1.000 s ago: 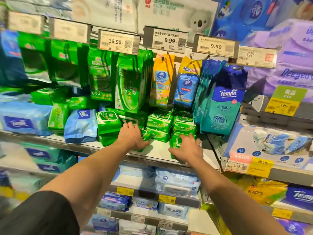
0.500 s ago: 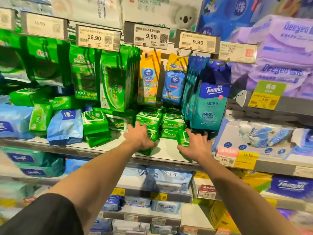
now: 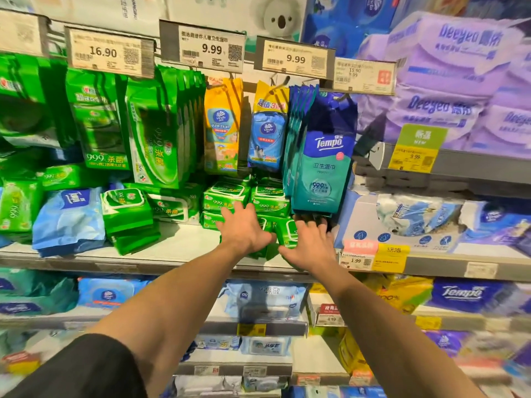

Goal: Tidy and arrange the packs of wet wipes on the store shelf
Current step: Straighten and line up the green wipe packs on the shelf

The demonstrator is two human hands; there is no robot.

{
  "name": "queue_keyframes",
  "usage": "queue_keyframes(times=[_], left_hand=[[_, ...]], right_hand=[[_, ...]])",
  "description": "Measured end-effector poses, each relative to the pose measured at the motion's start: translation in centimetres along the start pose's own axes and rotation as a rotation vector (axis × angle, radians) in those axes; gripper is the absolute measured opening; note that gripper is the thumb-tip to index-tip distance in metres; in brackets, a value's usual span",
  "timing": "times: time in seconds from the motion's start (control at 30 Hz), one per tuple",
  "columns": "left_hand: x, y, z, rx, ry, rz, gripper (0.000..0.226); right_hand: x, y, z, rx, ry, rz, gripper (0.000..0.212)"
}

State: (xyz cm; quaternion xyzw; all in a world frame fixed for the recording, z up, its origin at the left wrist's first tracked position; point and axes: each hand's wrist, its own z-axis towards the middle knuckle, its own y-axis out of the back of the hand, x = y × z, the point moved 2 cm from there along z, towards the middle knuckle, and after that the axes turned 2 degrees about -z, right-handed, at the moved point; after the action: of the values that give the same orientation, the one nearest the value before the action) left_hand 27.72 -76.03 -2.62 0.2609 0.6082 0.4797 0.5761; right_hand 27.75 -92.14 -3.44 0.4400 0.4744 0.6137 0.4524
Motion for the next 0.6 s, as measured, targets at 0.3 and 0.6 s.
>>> queue_keyframes(times=[0.3, 0.6], left_hand=[[0.5, -0.8, -0.2, -0.006, -0.054, 0.069, 0.077], [2.5, 0.2, -0.5, 0.07, -0.182, 0.22, 0.101]], right_hand=[[0.1, -1.9, 1.7, 0.026, -0.075, 0.079, 0.064], [-0.8, -2.6, 2.2, 0.023, -0.039, -0.065, 0.065]])
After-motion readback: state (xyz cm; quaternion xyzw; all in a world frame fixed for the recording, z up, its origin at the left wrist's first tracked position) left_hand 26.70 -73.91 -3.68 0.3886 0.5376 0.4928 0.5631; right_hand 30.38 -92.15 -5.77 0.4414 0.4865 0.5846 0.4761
